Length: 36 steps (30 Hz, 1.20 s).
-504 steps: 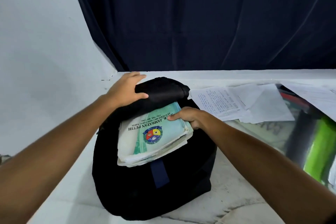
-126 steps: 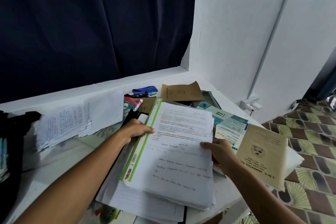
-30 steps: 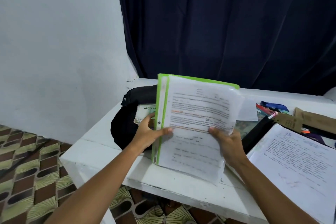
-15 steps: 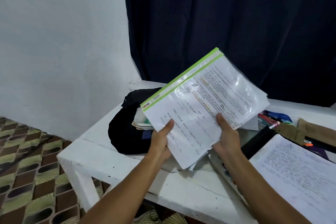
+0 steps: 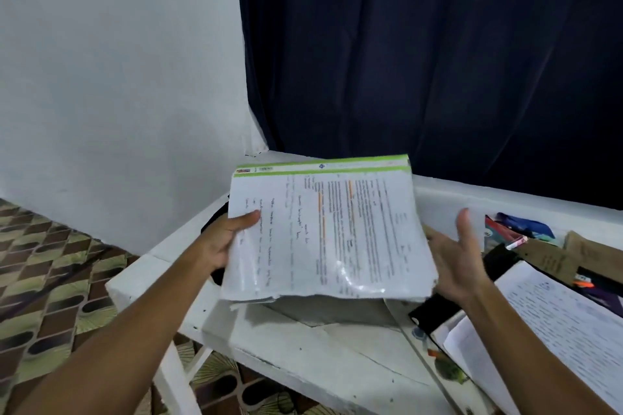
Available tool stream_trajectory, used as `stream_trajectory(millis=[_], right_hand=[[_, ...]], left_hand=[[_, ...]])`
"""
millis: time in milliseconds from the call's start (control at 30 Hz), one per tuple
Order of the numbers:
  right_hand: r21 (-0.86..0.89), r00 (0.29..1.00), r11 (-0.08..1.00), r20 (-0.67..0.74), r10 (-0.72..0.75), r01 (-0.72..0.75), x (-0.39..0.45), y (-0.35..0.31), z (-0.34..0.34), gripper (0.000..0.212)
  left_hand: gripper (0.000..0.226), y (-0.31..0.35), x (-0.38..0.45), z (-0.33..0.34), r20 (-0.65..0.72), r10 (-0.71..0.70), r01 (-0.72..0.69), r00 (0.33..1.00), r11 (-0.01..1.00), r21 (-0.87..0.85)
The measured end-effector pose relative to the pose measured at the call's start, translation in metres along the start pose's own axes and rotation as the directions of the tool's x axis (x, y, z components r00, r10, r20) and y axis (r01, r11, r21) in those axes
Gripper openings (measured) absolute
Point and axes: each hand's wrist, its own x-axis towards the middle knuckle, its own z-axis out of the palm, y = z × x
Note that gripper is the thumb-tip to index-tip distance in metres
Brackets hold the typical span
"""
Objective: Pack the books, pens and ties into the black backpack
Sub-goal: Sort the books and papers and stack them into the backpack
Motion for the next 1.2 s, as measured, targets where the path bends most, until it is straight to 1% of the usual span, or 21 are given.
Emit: stream_trajectory(millis=[33, 67, 133, 200, 267, 300, 333, 367, 400, 467, 533, 600, 667, 733, 800, 867, 967, 1067, 1100, 1167, 1200], right_hand=[[-0.073, 0.997, 0.996, 0.048, 0.057, -0.054, 0.004, 0.000, 0.004, 0.090], [-0.179, 0.994, 0.979, 0.035, 0.104, -0.096, 0.007, 0.001, 0.007, 0.088], [-0.321, 0.986, 0.934, 0.004, 0.169, -0.159, 0.015, 0.005, 0.009, 0.098], [-0.394, 0.979, 0.904, 0.045, 0.201, -0.167, 0.019, 0.009, 0.012, 0.101], [-0.429, 0.971, 0.883, 0.052, 0.235, -0.191, 0.022, 0.013, 0.011, 0.098], [-0.434, 0.966, 0.877, 0.051, 0.254, -0.208, 0.022, 0.016, 0.011, 0.097], [-0.424, 0.963, 0.879, 0.052, 0.263, -0.217, 0.023, 0.019, 0.009, 0.095], [-0.406, 0.965, 0.888, 0.057, 0.258, -0.213, 0.023, 0.022, 0.007, 0.094], [-0.390, 0.969, 0.899, 0.057, 0.241, -0.201, 0.024, 0.026, 0.006, 0.095], [-0.370, 0.981, 0.914, 0.033, 0.191, -0.165, 0.027, 0.033, 0.005, 0.099], [-0.346, 0.989, 0.928, 0.005, 0.151, -0.140, 0.031, 0.040, 0.006, 0.099], [-0.310, 0.991, 0.941, -0.015, 0.135, -0.133, 0.036, 0.046, 0.008, 0.095], [-0.269, 0.993, 0.956, -0.020, 0.116, -0.117, 0.042, 0.051, 0.010, 0.094], [-0.262, 0.995, 0.960, -0.050, 0.087, -0.097, 0.051, 0.054, 0.012, 0.098], [-0.272, 0.994, 0.959, -0.093, 0.058, -0.082, 0.063, 0.057, 0.014, 0.105], [-0.278, 0.989, 0.957, -0.141, 0.037, -0.076, 0.075, 0.061, 0.014, 0.110], [-0.246, 0.974, 0.968, -0.227, 0.000, -0.057, 0.093, 0.071, 0.010, 0.112], [-0.211, 0.954, 0.976, -0.300, -0.020, -0.046, 0.101, 0.084, 0.003, 0.107], [-0.200, 0.943, 0.979, -0.331, -0.034, -0.035, 0.103, 0.088, 0.000, 0.104], [-0.187, 0.918, 0.982, -0.390, -0.068, -0.006, 0.107, 0.095, -0.001, 0.101], [-0.182, 0.910, 0.983, -0.406, -0.078, 0.003, 0.107, 0.097, -0.001, 0.096]], left_hand=[[0.099, 0.003, 0.001, -0.004, -0.019, -0.023, 0.023, 1.000, 0.999, 0.032], [0.094, 0.006, 0.001, -0.007, -0.041, -0.047, 0.049, 0.998, 0.997, 0.062], [0.081, 0.011, 0.002, -0.013, -0.073, -0.103, 0.111, 0.992, 0.986, 0.122], [0.070, 0.016, 0.003, -0.018, -0.100, -0.151, 0.165, 0.984, 0.974, 0.154], [0.075, 0.021, 0.003, -0.023, -0.119, -0.204, 0.225, 0.972, 0.954, 0.200], [0.072, 0.024, 0.003, -0.023, -0.131, -0.222, 0.247, 0.966, 0.943, 0.223], [0.063, 0.027, 0.003, -0.023, -0.140, -0.234, 0.263, 0.962, 0.932, 0.249], [0.054, 0.029, 0.004, -0.022, -0.158, -0.245, 0.281, 0.957, 0.922, 0.268], [0.050, 0.031, 0.005, -0.020, -0.177, -0.256, 0.299, 0.950, 0.910, 0.288], [0.050, 0.035, 0.007, -0.016, -0.212, -0.269, 0.328, 0.940, 0.884, 0.333], [0.053, 0.040, 0.011, -0.016, -0.237, -0.253, 0.328, 0.938, 0.869, 0.371], [0.062, 0.048, 0.018, -0.019, -0.260, -0.206, 0.302, 0.943, 0.855, 0.420], [0.061, 0.057, 0.030, -0.025, -0.305, -0.109, 0.251, 0.946, 0.841, 0.480], [0.052, 0.066, 0.044, -0.030, -0.341, 0.027, 0.194, 0.940, 0.779, 0.596], [0.041, 0.076, 0.061, -0.035, -0.322, 0.137, 0.133, 0.937, 0.712, 0.690], [0.033, 0.085, 0.079, -0.042, -0.275, 0.190, 0.080, 0.943, 0.670, 0.738], [0.036, 0.087, 0.113, -0.055, -0.180, 0.200, 0.033, 0.963, 0.578, 0.816], [0.028, 0.074, 0.149, -0.067, -0.056, 0.212, -0.035, 0.976, 0.405, 0.913], [0.028, 0.069, 0.162, -0.072, -0.014, 0.212, -0.063, 0.977, 0.353, 0.934], [0.036, 0.062, 0.185, -0.080, 0.058, 0.204, -0.113, 0.977, 0.269, 0.956], [0.042, 0.059, 0.195, -0.082, 0.090, 0.198, -0.134, 0.976, 0.223, 0.966]])
